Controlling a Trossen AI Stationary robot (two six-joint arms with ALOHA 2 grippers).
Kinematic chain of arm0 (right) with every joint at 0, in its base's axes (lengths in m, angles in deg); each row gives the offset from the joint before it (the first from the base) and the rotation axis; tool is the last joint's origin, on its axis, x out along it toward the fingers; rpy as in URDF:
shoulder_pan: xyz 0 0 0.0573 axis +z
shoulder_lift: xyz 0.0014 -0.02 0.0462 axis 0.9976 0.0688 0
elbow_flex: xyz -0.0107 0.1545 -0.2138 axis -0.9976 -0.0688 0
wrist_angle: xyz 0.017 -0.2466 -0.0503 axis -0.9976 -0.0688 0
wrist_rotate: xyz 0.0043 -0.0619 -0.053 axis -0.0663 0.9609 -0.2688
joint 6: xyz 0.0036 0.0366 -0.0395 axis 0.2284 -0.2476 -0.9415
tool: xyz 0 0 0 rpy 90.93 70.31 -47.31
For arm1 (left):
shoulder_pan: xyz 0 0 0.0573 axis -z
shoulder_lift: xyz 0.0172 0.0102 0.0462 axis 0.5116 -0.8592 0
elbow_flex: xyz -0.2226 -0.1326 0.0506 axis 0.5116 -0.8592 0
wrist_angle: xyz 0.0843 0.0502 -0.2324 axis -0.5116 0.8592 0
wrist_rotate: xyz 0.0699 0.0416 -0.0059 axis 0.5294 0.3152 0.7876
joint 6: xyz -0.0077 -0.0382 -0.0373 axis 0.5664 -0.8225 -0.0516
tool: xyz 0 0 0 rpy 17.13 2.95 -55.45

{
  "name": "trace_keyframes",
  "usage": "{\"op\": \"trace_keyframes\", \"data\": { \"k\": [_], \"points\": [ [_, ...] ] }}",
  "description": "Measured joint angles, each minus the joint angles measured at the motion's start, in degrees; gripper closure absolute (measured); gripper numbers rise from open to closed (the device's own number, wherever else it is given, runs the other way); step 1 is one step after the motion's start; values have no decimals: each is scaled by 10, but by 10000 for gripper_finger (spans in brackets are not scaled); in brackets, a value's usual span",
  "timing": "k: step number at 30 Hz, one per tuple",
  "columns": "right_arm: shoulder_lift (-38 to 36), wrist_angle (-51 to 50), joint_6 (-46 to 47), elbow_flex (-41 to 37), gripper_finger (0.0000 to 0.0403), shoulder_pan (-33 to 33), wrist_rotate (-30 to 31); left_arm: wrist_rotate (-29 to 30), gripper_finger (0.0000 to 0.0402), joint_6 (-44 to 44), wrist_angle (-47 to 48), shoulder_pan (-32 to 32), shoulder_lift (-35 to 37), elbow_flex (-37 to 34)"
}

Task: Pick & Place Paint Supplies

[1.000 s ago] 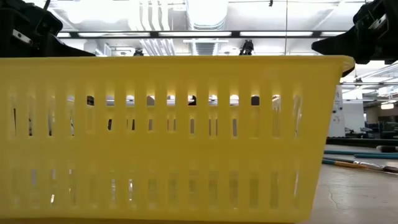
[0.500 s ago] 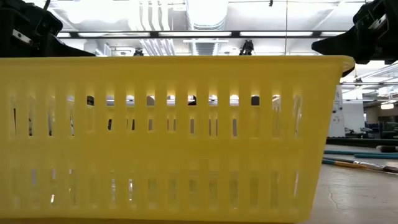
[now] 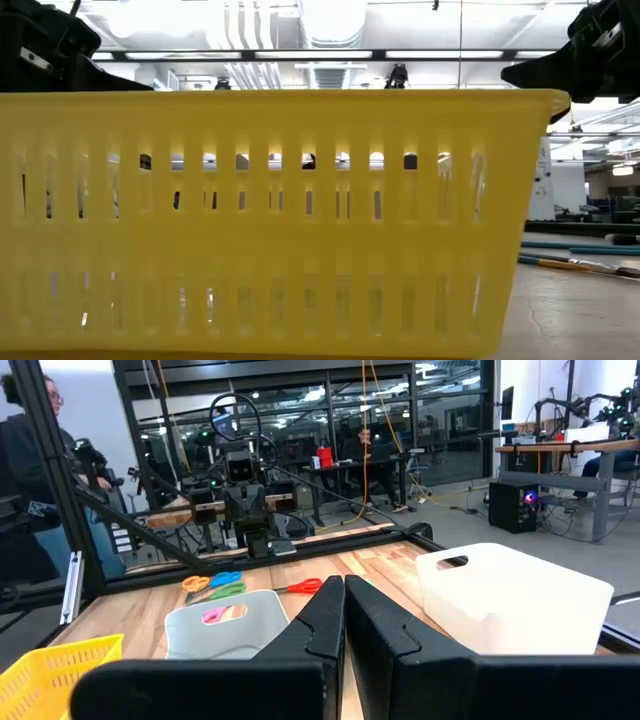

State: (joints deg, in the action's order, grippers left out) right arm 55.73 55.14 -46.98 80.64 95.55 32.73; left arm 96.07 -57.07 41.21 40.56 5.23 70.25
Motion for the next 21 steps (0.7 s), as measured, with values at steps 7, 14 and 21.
{"op": "trace_keyframes", "data": {
  "k": [7,14,21],
  "points": [
    [0,2,77,0,392,0,0,0,401,0,0,0,0,0],
    [0,77,89,0,392,0,0,0,401,0,0,0,0,0],
    [9,145,-68,0,392,0,21,0,401,0,0,0,0,0]
  ]
}}
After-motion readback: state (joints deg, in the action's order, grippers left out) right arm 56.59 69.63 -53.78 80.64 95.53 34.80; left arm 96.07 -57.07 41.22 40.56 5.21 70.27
